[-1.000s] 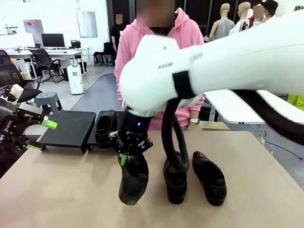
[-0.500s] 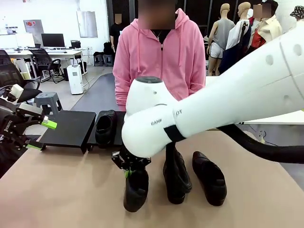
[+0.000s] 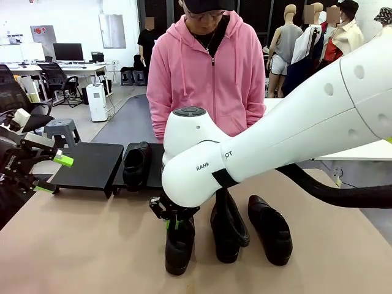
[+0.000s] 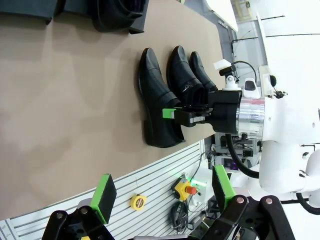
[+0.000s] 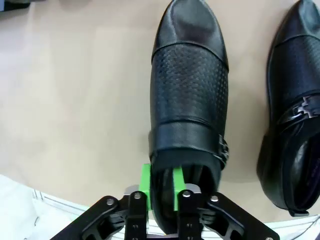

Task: Organize the shoes by placing them on the stand.
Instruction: Pick up one Shoe and place it in the middle of the table.

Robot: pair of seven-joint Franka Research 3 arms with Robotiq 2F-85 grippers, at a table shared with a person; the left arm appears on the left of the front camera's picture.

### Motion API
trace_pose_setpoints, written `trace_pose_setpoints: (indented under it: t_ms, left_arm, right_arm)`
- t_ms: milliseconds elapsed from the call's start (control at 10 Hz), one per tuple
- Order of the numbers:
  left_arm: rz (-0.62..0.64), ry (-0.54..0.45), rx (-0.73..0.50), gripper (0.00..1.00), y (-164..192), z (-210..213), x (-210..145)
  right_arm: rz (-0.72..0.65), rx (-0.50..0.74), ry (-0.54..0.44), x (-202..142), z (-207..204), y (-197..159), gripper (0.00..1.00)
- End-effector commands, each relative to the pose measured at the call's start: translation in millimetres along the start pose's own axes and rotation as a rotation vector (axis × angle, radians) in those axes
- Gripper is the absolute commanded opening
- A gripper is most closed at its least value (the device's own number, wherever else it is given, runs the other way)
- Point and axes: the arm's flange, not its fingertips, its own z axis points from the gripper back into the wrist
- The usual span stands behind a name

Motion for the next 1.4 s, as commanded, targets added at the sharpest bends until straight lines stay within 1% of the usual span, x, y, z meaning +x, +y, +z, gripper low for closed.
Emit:
trace_pose_setpoints:
  t_ms: [0, 100, 200, 300, 400, 500, 600, 700, 800, 900, 1100, 1200, 1300]
  left_arm:
    - [0.014, 0.000, -0.009, 1.00, -1.0, 1.3, 0.4]
    - [0.014, 0.000, -0.009, 1.00, -1.0, 1.3, 0.4]
    - [0.014, 0.000, -0.009, 1.00, -1.0, 1.3, 0.4]
    - [0.014, 0.000, -0.009, 1.00, -1.0, 1.3, 0.4]
    - [0.014, 0.000, -0.009, 1.00, -1.0, 1.3, 0.4]
    - [0.014, 0.000, -0.009, 1.00, -1.0, 1.3, 0.4]
    - [0.014, 0.000, -0.009, 1.00, -1.0, 1.3, 0.4]
    - [0.014, 0.000, -0.009, 1.00, -1.0, 1.3, 0.4]
    - [0.014, 0.000, -0.009, 1.00, -1.0, 1.3, 0.4]
    - [0.014, 0.000, -0.009, 1.00, -1.0, 1.3, 0.4]
    - [0.014, 0.000, -0.009, 1.00, -1.0, 1.3, 0.4]
    - [0.014, 0.000, -0.009, 1.00, -1.0, 1.3, 0.4]
    - [0.014, 0.000, -0.009, 1.00, -1.0, 1.3, 0.4]
  right_arm:
    - [-0.026, 0.004, 0.005, 1.9, 18.6, 6.7, 1.00]
    - [-0.015, 0.021, 0.010, 1.8, 38.1, 0.5, 1.00]
    - [0.024, 0.045, 0.059, 0.8, 73.3, -13.6, 1.00]
    - [0.066, 0.051, 0.122, -2.8, 115.7, -35.7, 1.00]
    - [0.129, 0.063, 0.212, -6.6, 160.1, -68.0, 1.00]
    - [0.134, 0.077, 0.219, -7.8, 203.1, -113.8, 1.00]
    - [0.136, 0.090, 0.232, -6.7, 230.8, -157.9, 1.00]
    - [0.130, 0.105, 0.261, -4.9, 250.1, -203.4, 1.00]
    - [0.100, 0.128, 0.252, -2.0, 265.1, -250.2, 1.00]
    - [0.050, 0.214, 0.260, 0.0, 278.3, -306.8, 1.00]
    - [-0.071, 0.434, 0.119, -10.7, 286.8, -401.4, 1.00]
    - [-0.110, 0.542, 0.037, -21.1, 282.3, -436.8, 1.00]
    - [-0.130, 0.602, -0.015, -30.0, 270.0, -462.2, 1.00]
